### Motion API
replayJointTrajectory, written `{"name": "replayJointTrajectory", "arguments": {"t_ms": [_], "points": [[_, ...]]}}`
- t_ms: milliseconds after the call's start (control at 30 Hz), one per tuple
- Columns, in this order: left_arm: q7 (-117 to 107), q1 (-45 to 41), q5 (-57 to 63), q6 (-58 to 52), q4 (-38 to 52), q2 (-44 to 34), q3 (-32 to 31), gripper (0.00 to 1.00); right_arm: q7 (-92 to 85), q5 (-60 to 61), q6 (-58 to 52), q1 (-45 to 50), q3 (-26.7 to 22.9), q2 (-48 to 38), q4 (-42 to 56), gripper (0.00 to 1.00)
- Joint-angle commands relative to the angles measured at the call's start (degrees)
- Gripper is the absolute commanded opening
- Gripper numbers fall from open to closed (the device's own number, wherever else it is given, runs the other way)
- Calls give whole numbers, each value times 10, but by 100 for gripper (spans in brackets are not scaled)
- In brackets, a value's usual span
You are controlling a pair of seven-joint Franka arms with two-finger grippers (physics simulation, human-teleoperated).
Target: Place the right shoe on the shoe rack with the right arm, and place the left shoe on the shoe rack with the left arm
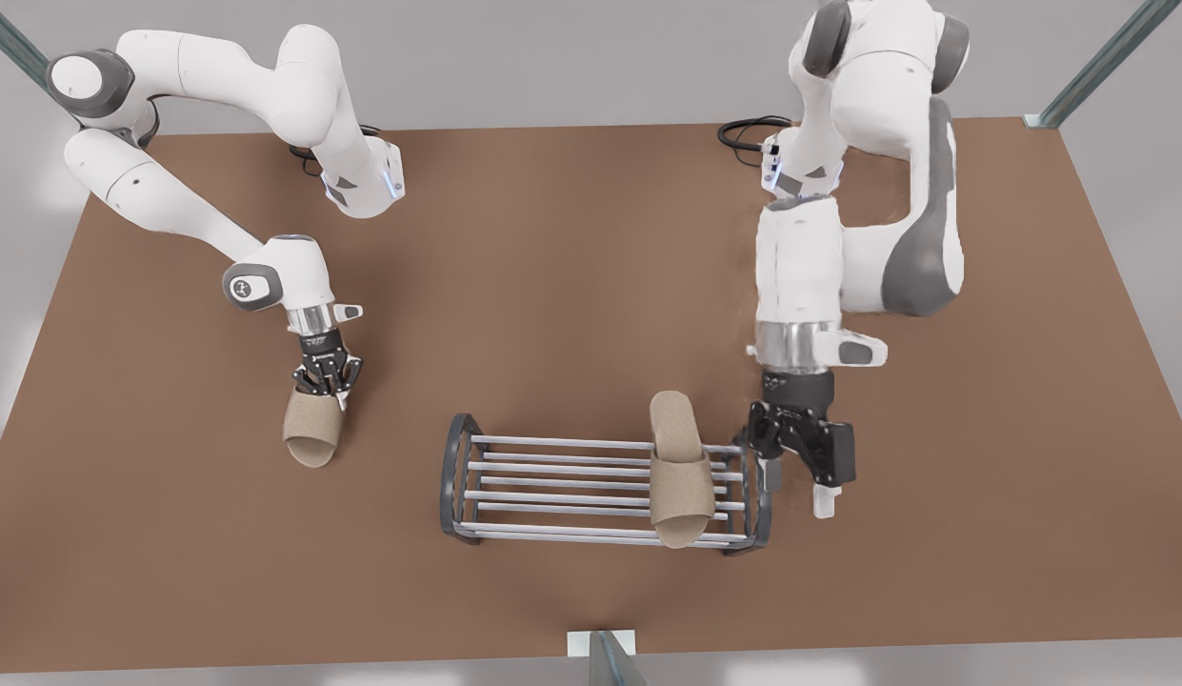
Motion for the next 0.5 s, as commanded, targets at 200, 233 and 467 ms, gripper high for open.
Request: {"name": "replayJointTrajectory", "arguments": {"t_ms": [200,233,467], "points": [[1622,213,-331,-576,-37,-122,-42,100,18,0,0,0,9,-1,0,21],[1622,221,-322,-538,-92,-145,-65,100,18,1,0,-1,20,-1,0,21],[1705,221,-271,-541,-109,-145,-94,100,9,3,31,-15,96,-17,-14,21]]}}
